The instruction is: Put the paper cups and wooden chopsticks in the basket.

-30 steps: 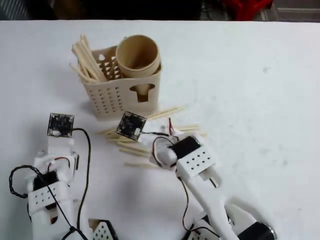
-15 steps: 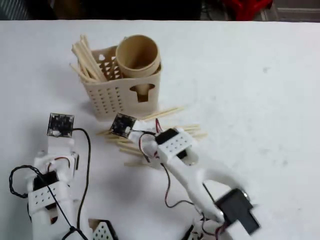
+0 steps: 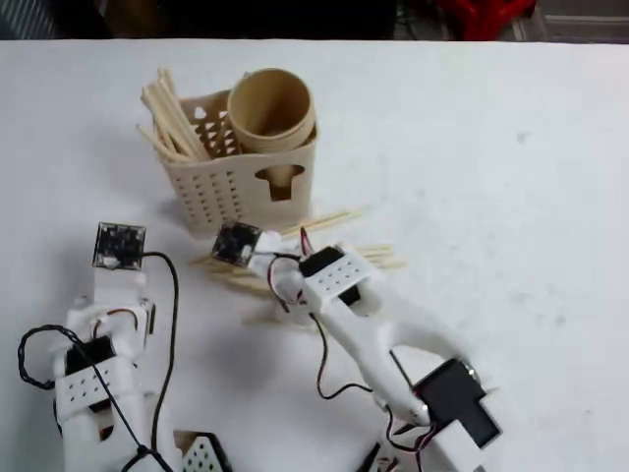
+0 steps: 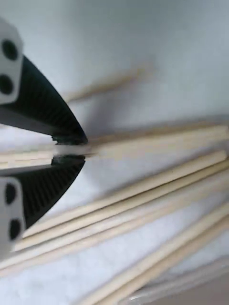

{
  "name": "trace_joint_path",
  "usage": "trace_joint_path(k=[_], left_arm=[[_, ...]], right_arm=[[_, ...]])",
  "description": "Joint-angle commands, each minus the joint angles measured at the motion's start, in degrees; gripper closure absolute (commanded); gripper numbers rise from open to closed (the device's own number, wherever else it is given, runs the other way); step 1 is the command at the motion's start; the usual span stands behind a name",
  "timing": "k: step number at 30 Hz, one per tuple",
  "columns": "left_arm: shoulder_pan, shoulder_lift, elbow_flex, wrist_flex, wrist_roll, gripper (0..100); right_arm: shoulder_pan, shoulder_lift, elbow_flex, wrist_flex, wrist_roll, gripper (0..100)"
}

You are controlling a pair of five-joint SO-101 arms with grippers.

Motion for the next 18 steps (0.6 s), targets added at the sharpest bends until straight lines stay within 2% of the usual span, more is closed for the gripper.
trace_joint_path(k=[1,9,18], left_arm=[[-0.4,-1.1,-0.4,-1.0,0.5,83],[-0.4,-1.1,-0.4,-1.0,0.5,83],[-0.4,-1.1,-0.4,-1.0,0.5,83]], right_arm=[[-4.8,0.3,0.2,3.2,2.5,98.1],[-5.4,-4.1,0.4,4.4,2.4,98.1],[-5.7,-28.8,0.0,7.2,-4.6,98.1]])
